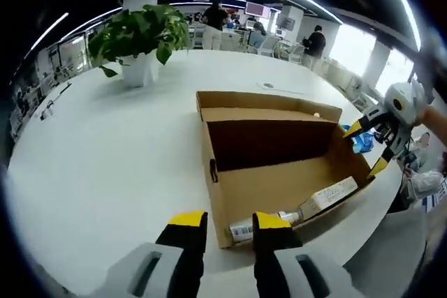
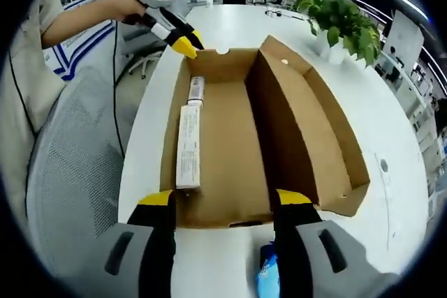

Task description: Operate the shoe box by opening the lid, removing the specified soft item, and placing it in the target area until the item is outside and the box remains undamaged.

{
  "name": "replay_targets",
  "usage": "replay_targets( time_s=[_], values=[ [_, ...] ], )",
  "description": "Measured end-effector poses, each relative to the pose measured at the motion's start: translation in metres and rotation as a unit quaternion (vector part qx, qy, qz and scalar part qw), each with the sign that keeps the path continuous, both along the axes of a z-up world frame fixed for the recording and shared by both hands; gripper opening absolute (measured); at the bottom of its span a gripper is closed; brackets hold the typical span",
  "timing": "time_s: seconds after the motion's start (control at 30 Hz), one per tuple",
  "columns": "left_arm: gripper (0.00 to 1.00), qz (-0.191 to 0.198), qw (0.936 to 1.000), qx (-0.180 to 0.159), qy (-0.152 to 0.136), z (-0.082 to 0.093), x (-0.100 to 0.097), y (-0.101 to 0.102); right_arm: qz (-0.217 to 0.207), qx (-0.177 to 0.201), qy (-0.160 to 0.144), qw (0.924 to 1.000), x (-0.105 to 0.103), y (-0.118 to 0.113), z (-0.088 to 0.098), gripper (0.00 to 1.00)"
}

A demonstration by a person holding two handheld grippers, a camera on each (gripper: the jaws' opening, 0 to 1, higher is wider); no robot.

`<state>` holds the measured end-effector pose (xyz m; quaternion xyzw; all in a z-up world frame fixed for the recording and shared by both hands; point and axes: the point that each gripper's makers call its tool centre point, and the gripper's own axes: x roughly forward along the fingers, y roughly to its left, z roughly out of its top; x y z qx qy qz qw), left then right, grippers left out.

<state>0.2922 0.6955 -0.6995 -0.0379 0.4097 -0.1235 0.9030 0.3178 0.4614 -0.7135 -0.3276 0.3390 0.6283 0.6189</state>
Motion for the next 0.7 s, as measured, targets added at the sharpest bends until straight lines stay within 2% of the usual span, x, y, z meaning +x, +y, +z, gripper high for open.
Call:
replay_targets(
  time_s=[0.13,0.2,0.23,0.27,0.4,0.63,0.7],
  values=[
    [0.16,0.0,0.9999,0.001,0.011,-0.006,-0.005,-0.002,0.036,-0.007,0.012,0.9993,-0.006,0.01,-0.009,0.52],
    [0.14,0.002,0.9998,0.003,0.018,-0.011,-0.007,-0.002,0.053,-0.008,0.018,0.9984,-0.009,0.014,-0.011,0.51],
    [0.12,0.008,0.9998,-0.012,0.013,-0.009,-0.005,-0.004,0.055,-0.007,0.019,0.9983,-0.01,0.015,-0.012,0.5],
    [0.12,0.012,0.9998,-0.007,0.016,-0.01,-0.005,-0.001,0.061,-0.006,0.029,0.9977,-0.012,0.017,-0.013,0.48],
    [0.11,0.016,0.9996,-0.014,0.021,-0.012,-0.004,-0.001,0.061,-0.012,0.045,0.997,-0.011,0.021,-0.022,0.47],
    [0.11,0.017,0.9996,-0.016,0.018,-0.013,-0.006,-0.002,0.058,-0.021,0.046,0.997,-0.015,0.026,-0.029,0.44],
    [0.11,0.02,0.9995,-0.019,0.017,-0.013,-0.006,-0.002,0.064,-0.021,0.052,0.9964,-0.022,0.027,-0.03,0.37]
  ],
)
